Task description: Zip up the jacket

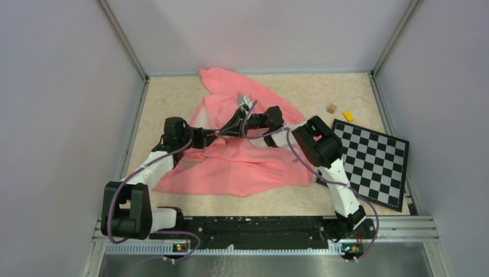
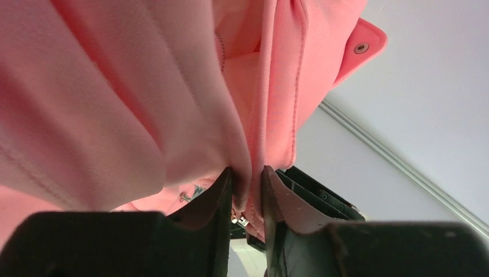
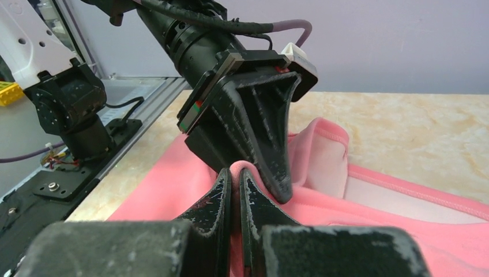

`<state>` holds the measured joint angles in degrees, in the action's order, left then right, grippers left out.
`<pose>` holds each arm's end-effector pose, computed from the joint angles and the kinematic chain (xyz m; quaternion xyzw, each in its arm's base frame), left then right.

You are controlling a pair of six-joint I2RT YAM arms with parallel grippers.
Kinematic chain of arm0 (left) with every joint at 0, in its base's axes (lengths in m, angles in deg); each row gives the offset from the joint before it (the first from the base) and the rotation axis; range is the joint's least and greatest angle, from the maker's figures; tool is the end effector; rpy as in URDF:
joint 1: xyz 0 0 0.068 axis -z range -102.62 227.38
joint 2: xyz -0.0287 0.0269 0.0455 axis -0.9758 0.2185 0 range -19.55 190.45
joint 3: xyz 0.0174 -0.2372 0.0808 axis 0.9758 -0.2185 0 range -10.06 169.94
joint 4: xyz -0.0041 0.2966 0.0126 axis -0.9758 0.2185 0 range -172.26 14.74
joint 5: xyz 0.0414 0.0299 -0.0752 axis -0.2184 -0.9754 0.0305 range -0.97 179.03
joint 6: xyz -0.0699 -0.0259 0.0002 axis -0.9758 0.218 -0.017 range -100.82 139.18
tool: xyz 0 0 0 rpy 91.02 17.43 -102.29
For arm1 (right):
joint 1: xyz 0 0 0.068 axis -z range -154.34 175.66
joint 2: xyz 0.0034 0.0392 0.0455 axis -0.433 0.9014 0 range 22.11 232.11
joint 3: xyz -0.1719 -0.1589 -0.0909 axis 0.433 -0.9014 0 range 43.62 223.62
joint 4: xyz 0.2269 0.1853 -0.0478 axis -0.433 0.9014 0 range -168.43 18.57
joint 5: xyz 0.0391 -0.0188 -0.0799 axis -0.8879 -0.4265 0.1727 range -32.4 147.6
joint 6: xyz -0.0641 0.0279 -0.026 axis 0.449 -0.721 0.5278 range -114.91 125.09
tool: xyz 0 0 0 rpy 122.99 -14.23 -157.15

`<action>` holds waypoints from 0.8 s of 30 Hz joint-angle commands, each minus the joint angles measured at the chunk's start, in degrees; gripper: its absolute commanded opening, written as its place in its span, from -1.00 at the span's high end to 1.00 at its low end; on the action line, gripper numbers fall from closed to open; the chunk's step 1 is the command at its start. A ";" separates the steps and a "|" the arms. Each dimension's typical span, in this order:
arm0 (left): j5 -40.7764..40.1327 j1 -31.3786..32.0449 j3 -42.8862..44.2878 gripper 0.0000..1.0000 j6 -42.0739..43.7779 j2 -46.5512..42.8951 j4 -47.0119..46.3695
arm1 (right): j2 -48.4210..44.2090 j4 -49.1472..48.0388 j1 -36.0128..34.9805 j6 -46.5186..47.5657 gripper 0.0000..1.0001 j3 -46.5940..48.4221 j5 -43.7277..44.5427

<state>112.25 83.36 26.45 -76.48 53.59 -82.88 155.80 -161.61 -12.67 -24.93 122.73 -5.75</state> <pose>0.3144 -0.0577 0.1469 -0.5507 0.6833 -0.4580 0.1419 0.3489 0.3472 0.1415 -0.4818 0.4007 0.6328 0.4548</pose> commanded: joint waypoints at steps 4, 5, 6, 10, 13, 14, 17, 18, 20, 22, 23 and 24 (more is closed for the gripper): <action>2.75 0.00 1.48 0.98 2.93 -2.23 1.07 | -6.08 2.36 -0.87 4.41 0.64 -1.40 1.75; 2.86 0.00 1.65 1.00 3.13 -2.30 1.48 | -7.06 2.89 -0.76 4.58 0.38 -2.48 3.23; 2.67 -0.07 2.04 1.00 3.48 -2.30 2.62 | -8.40 4.08 -0.54 4.89 -0.39 -3.60 4.83; 1.10 -0.39 4.29 1.00 5.00 -2.90 7.82 | -17.84 12.83 0.75 6.96 -0.79 -11.51 16.28; 1.31 -0.61 4.71 1.00 4.87 -3.07 9.46 | -25.02 16.88 1.14 6.90 -0.80 -19.14 24.90; 1.50 -0.68 5.04 1.00 4.80 -3.10 10.36 | -26.80 19.12 1.15 6.71 -0.78 -20.54 27.10; 2.34 -1.07 6.28 1.00 4.12 -3.21 14.44 | -28.99 20.42 0.56 5.36 -0.45 -24.67 30.94; 3.09 -1.37 6.77 1.00 4.29 -3.10 15.57 | -29.16 16.53 -0.23 5.37 -0.39 -27.30 32.23; 4.89 -2.15 7.23 1.00 4.51 -2.95 15.70 | -28.21 7.78 -2.51 7.89 -0.37 -33.22 33.35; 6.84 -2.77 7.27 1.00 4.12 -2.74 14.44 | -27.60 4.00 -3.82 9.39 -0.14 -35.13 32.47; 8.12 -3.19 7.42 1.00 3.94 -2.42 13.95 | -28.10 2.33 -4.42 11.06 -0.05 -35.86 33.16; 9.34 -3.67 7.60 1.00 3.87 -2.15 13.76 | -28.37 1.46 -4.99 12.81 -0.03 -36.88 34.11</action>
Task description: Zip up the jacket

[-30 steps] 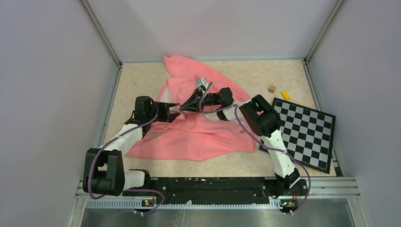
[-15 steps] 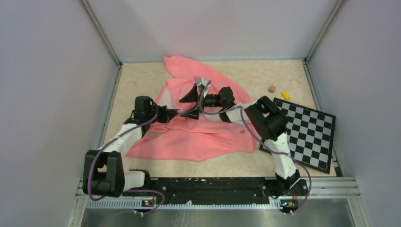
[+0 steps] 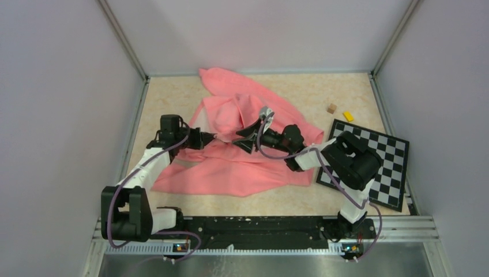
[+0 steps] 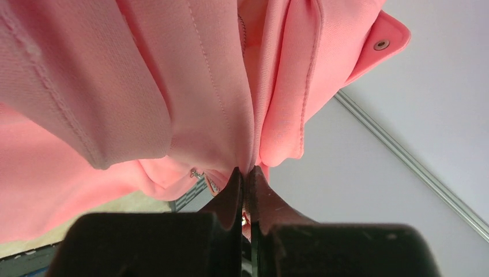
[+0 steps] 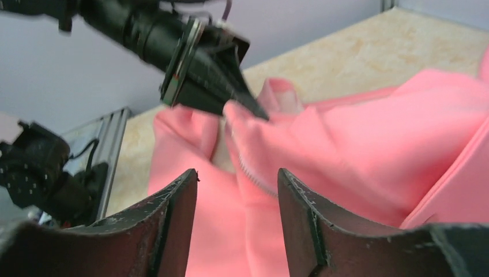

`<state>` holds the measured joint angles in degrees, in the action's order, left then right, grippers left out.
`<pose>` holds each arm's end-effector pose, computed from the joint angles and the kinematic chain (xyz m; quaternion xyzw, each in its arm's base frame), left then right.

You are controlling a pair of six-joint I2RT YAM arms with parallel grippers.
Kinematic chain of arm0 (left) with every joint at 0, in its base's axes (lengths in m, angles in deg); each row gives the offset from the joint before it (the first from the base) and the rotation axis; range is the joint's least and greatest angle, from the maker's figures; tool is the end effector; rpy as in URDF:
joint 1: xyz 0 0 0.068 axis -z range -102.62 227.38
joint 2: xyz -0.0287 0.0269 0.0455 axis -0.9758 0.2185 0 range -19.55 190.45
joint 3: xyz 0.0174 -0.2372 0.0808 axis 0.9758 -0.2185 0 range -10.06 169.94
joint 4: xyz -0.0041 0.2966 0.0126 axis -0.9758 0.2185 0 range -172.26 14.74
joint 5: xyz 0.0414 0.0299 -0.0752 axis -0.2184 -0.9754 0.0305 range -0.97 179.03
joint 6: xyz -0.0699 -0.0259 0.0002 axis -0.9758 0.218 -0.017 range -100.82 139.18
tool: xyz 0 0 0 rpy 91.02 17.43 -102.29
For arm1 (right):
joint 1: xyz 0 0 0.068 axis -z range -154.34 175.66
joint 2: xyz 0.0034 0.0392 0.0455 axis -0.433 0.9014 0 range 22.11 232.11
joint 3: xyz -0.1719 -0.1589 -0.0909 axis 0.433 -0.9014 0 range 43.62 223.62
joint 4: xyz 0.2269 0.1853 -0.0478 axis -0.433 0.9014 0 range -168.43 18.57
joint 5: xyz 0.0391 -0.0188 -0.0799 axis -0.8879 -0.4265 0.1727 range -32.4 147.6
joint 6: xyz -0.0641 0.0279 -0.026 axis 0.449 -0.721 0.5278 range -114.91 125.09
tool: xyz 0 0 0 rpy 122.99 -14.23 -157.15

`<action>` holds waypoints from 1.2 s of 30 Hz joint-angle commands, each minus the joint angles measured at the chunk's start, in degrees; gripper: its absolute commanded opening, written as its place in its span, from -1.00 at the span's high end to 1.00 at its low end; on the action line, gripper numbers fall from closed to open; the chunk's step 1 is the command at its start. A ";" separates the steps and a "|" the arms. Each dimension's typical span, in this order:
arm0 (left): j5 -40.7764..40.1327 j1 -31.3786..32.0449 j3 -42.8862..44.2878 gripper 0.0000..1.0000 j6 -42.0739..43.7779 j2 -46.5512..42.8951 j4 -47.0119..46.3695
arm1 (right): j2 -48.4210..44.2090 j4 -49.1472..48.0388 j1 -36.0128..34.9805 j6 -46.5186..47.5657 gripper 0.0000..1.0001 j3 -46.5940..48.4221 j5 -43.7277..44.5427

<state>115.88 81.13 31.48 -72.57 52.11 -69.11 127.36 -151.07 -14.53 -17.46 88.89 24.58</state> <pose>0.3104 -0.0486 0.1639 -0.5540 0.7063 -0.4289 0.1016 0.2837 0.2843 0.1596 -0.3111 0.5580 0.5413 0.5467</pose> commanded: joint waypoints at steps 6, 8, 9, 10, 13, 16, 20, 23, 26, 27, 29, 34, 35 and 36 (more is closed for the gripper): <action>12.29 -4.58 3.17 1.00 0.86 1.41 0.37 | 0.21 2.09 -6.23 18.05 0.08 -1.60 6.54; 13.67 -5.71 3.51 1.00 1.83 2.21 0.95 | 1.57 -2.98 -7.65 21.80 0.07 -4.11 10.56; 14.33 -5.77 3.66 1.00 2.14 2.74 1.06 | 2.59 -4.99 -8.35 24.86 0.09 -4.82 12.31; 14.85 -5.85 3.76 1.00 2.29 3.15 1.21 | 3.43 -5.65 -8.98 26.88 0.12 -4.95 13.71; 15.68 -5.81 3.27 1.00 2.08 3.66 0.73 | 5.03 -7.75 -10.37 29.73 0.28 -4.76 15.41; 15.70 -5.84 3.02 1.00 1.60 3.37 0.48 | 6.74 -10.52 -11.40 31.05 0.38 -5.00 15.59; 15.34 -5.84 2.95 1.00 1.39 2.74 0.73 | 8.83 -11.39 -12.11 33.25 0.47 -3.83 16.19; 15.55 -5.86 2.79 1.00 1.41 2.95 0.53 | 10.41 -10.82 -12.20 33.49 0.52 -1.96 15.93; 15.73 -5.84 2.27 1.00 1.31 2.83 0.34 | 11.26 -12.13 -12.22 32.82 0.52 -1.40 16.94; 15.69 -5.85 2.09 1.00 1.19 2.60 0.26 | 11.53 -12.52 -12.20 32.71 0.52 -1.23 17.35; 15.69 -5.85 1.64 1.00 0.98 2.20 0.17 | 12.14 -13.00 -12.23 32.42 0.51 -0.38 17.07; 15.19 -5.86 1.08 1.00 0.82 1.90 0.19 | 13.38 -14.71 -12.20 31.92 0.49 1.13 17.73; 15.15 -5.82 1.13 1.00 0.94 1.94 0.28 | 13.40 -15.47 -12.24 31.79 0.48 1.13 17.85; 15.08 -5.85 1.14 1.00 0.95 1.98 0.36 | 13.38 -15.84 -12.20 31.78 0.48 1.13 17.75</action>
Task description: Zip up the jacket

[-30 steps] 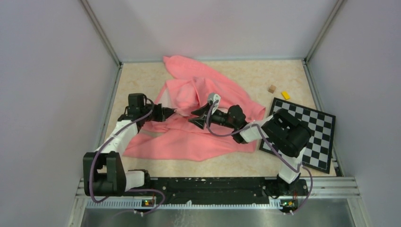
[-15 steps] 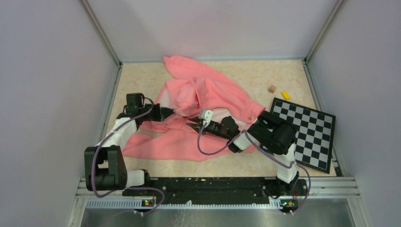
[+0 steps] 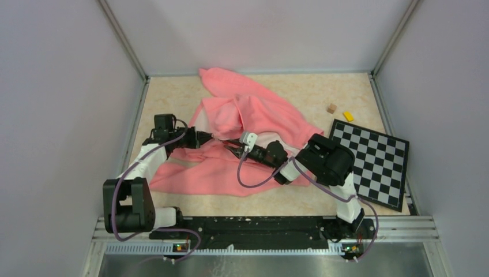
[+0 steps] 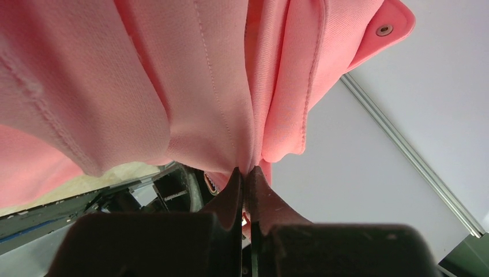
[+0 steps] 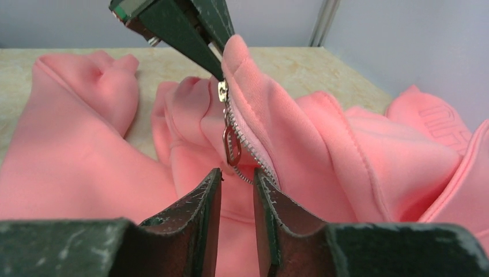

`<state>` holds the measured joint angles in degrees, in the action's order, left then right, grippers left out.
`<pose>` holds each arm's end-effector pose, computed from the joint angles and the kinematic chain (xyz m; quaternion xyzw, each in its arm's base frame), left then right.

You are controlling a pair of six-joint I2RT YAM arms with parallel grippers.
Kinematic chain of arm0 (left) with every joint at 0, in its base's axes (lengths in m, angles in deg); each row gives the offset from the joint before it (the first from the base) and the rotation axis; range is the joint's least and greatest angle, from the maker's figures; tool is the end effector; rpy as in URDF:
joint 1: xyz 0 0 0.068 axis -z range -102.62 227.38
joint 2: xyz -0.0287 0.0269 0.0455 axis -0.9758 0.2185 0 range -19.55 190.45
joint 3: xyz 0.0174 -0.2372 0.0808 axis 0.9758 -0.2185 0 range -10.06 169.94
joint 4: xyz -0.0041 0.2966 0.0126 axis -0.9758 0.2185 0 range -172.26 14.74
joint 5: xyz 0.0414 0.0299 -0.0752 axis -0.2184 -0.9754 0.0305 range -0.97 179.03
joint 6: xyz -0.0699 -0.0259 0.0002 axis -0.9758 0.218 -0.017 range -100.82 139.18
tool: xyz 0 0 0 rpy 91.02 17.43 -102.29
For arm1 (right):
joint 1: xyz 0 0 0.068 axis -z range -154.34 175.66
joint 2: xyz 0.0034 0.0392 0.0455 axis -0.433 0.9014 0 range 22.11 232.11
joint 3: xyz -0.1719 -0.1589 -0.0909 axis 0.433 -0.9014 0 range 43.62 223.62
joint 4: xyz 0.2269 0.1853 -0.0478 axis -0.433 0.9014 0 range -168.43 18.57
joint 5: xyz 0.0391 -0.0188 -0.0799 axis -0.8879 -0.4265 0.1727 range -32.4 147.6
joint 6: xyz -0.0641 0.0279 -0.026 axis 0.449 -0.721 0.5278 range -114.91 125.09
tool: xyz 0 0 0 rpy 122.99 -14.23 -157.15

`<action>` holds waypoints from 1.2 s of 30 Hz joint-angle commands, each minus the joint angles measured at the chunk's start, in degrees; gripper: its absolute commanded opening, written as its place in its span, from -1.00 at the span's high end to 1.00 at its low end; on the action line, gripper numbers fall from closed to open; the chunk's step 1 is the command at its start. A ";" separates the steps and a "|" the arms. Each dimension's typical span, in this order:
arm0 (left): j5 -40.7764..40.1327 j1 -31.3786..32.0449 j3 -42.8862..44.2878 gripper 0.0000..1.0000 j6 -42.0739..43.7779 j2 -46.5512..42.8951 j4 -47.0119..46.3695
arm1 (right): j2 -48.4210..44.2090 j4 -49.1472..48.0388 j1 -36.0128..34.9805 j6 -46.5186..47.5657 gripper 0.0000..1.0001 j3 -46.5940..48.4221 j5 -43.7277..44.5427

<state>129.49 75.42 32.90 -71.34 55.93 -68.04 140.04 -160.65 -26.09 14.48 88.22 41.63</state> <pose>0.3144 -0.0298 0.1575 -0.5418 0.6953 -0.4716 0.0232 0.2367 0.3281 0.0942 -0.4184 0.5008 0.3560 0.6689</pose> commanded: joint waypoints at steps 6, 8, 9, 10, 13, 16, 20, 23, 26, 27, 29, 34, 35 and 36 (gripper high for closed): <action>0.97 -0.15 -0.37 1.00 -0.27 -2.07 -0.62 | 1.08 -7.22 -0.65 -0.98 0.42 2.62 -1.44; 0.93 -0.14 -0.47 1.00 -0.36 -2.26 -0.60 | 1.47 -7.09 -0.64 -1.48 0.42 3.37 -2.17; 0.86 -0.15 -0.50 1.00 -0.36 -2.46 -0.60 | 1.70 -7.15 -0.64 -1.74 0.42 3.65 -2.34; 0.84 -0.15 -0.65 1.00 -0.40 -2.52 -0.52 | 1.88 -7.17 -0.64 -1.89 0.43 3.92 -2.47; 0.87 -0.15 -0.81 1.00 -0.49 -2.73 -0.59 | 2.33 -7.06 -0.68 -2.20 0.47 4.64 -2.59; 0.84 -0.13 -0.77 1.00 -0.48 -2.80 -0.59 | 2.52 -7.10 -0.68 -2.57 0.55 5.12 -2.42; 0.84 -0.12 -0.69 1.00 -0.53 -2.63 -0.85 | 2.28 -6.76 -0.72 -2.51 0.69 4.94 -1.62; 0.64 -0.15 -0.73 1.00 -0.47 -2.56 -1.03 | 1.13 -5.65 -0.70 -2.89 1.00 3.87 -0.33; -0.12 -0.14 -0.26 1.00 0.14 -2.30 -0.63 | -2.91 -0.83 -0.72 -5.19 1.00 0.54 2.93; -0.31 -0.13 -0.01 1.00 0.35 -2.25 -0.60 | -5.16 2.48 -0.69 -6.64 1.00 -0.63 3.12; -1.08 -0.08 0.80 1.00 1.37 -1.91 -0.49 | -10.10 12.47 -0.66 -8.77 1.00 -0.87 1.43; -2.34 -0.54 4.88 1.00 5.87 0.05 4.06 | -13.03 44.16 -0.65 -18.81 1.00 6.66 0.33; -2.91 -0.68 5.88 1.00 7.49 0.59 5.77 | -12.50 48.31 -0.67 -19.69 1.00 8.12 -0.14; -3.00 -0.94 6.71 1.00 8.02 0.97 6.65 | -11.75 51.95 -0.64 -20.31 1.00 9.99 -0.74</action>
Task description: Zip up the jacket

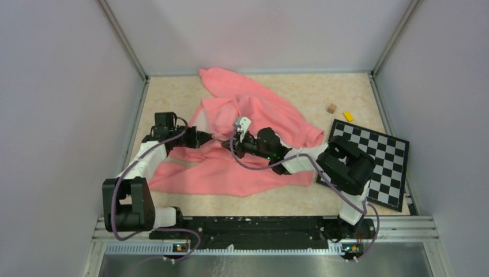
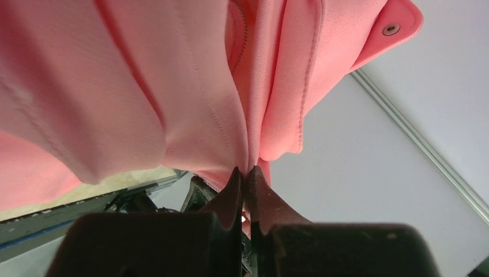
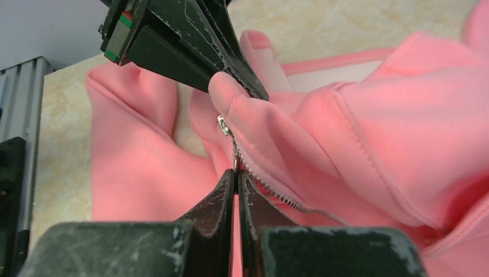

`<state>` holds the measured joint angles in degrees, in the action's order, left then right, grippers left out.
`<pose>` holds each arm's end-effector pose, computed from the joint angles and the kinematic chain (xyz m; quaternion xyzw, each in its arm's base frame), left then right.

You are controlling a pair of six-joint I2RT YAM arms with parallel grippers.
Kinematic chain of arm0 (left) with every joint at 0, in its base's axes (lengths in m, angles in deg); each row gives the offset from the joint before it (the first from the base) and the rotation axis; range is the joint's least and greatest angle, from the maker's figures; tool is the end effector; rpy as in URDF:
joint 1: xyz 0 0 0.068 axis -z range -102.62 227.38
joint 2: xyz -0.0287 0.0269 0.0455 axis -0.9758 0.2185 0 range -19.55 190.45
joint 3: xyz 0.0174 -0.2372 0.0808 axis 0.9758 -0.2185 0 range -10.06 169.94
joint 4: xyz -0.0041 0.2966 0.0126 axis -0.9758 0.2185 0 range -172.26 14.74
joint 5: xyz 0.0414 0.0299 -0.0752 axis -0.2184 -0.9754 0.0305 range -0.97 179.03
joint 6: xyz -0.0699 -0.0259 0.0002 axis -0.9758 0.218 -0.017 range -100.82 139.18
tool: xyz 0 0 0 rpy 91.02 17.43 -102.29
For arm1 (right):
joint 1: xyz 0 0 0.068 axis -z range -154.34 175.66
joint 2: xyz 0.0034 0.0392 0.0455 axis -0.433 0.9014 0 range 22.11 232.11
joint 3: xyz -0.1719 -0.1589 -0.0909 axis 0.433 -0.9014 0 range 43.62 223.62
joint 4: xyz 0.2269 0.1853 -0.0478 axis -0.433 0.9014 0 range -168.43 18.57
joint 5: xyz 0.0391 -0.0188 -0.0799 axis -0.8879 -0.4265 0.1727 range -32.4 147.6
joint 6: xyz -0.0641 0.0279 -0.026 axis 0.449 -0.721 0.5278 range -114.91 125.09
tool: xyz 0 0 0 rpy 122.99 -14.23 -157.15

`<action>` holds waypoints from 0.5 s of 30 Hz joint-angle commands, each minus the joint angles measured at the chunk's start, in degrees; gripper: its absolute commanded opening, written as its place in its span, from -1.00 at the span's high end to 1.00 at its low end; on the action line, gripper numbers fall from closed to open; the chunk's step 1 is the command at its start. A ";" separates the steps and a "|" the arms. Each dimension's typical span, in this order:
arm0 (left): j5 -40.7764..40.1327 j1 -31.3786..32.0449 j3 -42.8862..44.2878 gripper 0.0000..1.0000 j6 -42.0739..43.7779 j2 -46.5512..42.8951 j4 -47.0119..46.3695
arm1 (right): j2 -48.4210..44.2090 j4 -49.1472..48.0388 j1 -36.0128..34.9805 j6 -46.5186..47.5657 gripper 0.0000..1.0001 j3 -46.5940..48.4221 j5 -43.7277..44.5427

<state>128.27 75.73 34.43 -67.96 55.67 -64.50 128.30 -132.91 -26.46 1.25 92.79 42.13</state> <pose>0.3140 -0.0305 0.1626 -0.5312 0.7126 -0.4572 0.0320 0.2482 0.3462 0.1351 -0.3777 0.6154 0.4072 0.5592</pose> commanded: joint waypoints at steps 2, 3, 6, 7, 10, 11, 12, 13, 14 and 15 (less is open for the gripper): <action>-1.76 -1.68 5.89 1.00 5.85 1.49 3.46 | 1.53 32.09 -0.31 -6.51 1.00 9.27 -3.44; -1.85 -2.06 6.18 1.00 6.54 1.43 3.80 | 2.20 34.56 -0.24 -6.19 1.00 10.59 -4.40; -2.78 -3.23 7.11 1.00 8.75 1.05 6.28 | 1.99 32.72 -0.02 -6.01 1.00 9.61 -4.59; -2.74 -3.39 6.92 1.00 8.84 0.96 6.72 | 1.80 32.05 -0.04 -5.96 1.00 9.46 -3.82; -2.68 -3.54 6.02 1.00 8.82 0.54 6.79 | 1.74 37.32 -0.15 -5.87 1.00 12.96 0.14; -2.81 -3.58 6.08 1.00 8.88 0.54 7.03 | 1.55 39.68 -0.18 -5.77 1.00 14.12 1.64; -2.85 -3.60 6.07 1.00 8.93 0.59 7.22 | 0.96 41.89 -0.25 -5.84 1.00 14.95 2.32; -2.83 -3.62 6.11 1.00 8.99 0.62 7.22 | 0.53 44.12 -0.31 -6.45 1.00 15.72 2.70; -2.62 -3.62 6.10 1.00 8.92 0.63 6.87 | 0.43 46.78 -0.27 -7.30 1.00 16.92 2.86; -2.40 -3.62 6.17 1.00 8.93 0.64 6.59 | 0.55 50.55 -0.27 -7.88 1.00 18.45 2.93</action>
<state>125.78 73.50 38.36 -59.74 57.57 -56.06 129.00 -99.78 -26.57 -4.63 107.34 41.19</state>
